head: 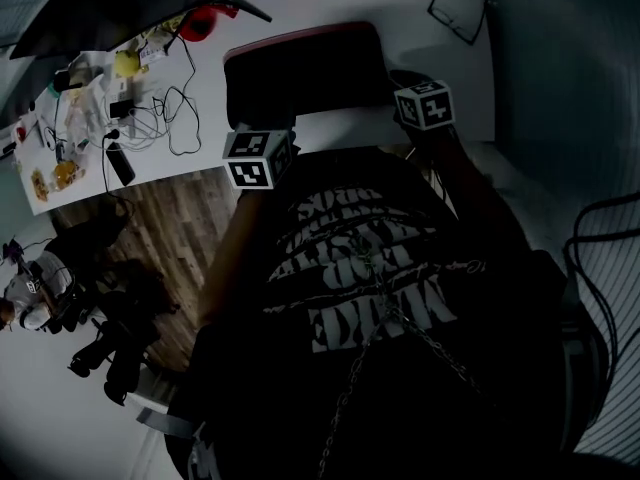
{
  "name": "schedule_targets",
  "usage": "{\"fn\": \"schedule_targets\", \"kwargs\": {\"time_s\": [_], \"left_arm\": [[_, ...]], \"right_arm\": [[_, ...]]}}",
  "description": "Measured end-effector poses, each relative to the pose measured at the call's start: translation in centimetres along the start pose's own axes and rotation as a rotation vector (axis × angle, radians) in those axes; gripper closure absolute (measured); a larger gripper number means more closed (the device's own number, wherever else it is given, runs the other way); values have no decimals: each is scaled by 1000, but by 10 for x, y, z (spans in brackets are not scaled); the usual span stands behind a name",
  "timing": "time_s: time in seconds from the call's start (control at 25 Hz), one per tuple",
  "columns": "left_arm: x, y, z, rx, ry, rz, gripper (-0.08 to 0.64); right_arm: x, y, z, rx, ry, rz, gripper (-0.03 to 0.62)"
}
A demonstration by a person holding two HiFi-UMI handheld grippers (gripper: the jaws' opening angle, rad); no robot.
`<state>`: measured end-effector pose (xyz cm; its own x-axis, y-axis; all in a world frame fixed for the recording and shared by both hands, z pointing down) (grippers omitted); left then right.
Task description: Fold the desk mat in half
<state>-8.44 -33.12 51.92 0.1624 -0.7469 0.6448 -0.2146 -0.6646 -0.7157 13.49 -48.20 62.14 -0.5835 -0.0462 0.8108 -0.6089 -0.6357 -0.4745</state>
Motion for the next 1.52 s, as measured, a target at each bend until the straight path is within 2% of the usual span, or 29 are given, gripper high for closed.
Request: {"fn": "schedule_targets", "kwargs": {"time_s": [0.12, 0.36, 0.48, 0.56, 0.64, 0.72, 0.76, 0.88, 1.0, 1.08, 1.24, 1.4, 1.52], "left_arm": [[-9, 2, -1, -12, 38, -3, 552], [-17, 0, 3, -36, 68, -17, 552], [-17, 1, 6, -32, 70, -24, 552], [-13, 6, 8, -19, 60, -28, 552], [-9, 12, 11, -1, 43, -29, 552], [-5, 16, 14, 20, 28, -33, 552], [-2, 18, 17, 28, 21, -36, 552], [5, 22, 26, 47, -7, -48, 552], [11, 27, 33, 71, -35, -60, 552], [14, 27, 35, 85, -46, -70, 552], [17, 34, 36, 144, -45, -48, 552], [5, 48, 28, 249, -55, -15, 544], [-9, 60, 15, 353, -44, 6, 460]], "right_arm": [[15, -10, 17, 71, 41, -65, 483], [31, -18, 30, 259, 244, -81, 482], [35, -17, 37, 278, 312, -58, 488], [32, -11, 42, 274, 363, -4, 553], [28, -5, 42, 254, 412, 63, 561], [30, -5, 40, 222, 437, 88, 561], [34, -8, 41, 221, 441, 68, 560], [45, -17, 46, 276, 455, -11, 483], [43, -17, 45, 292, 428, -19, 488], [38, -10, 40, 219, 385, -5, 574], [6, 15, 10, -61, 325, 118, 580], [-30, 29, -32, -349, 324, 252, 581], [-46, 34, -56, -484, 365, 333, 581]]}}
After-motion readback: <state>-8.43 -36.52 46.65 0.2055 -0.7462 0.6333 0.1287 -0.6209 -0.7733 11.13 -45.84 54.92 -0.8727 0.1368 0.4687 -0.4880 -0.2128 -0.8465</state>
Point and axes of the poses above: the fingertips, and each gripper's own axes: x forward along the fingers, z to its right, y out of its top, the point moved 8 cm from there along -x, backward along the fingers, and after that the axes turned 4 degrees about -z, right-handed, at the moved point
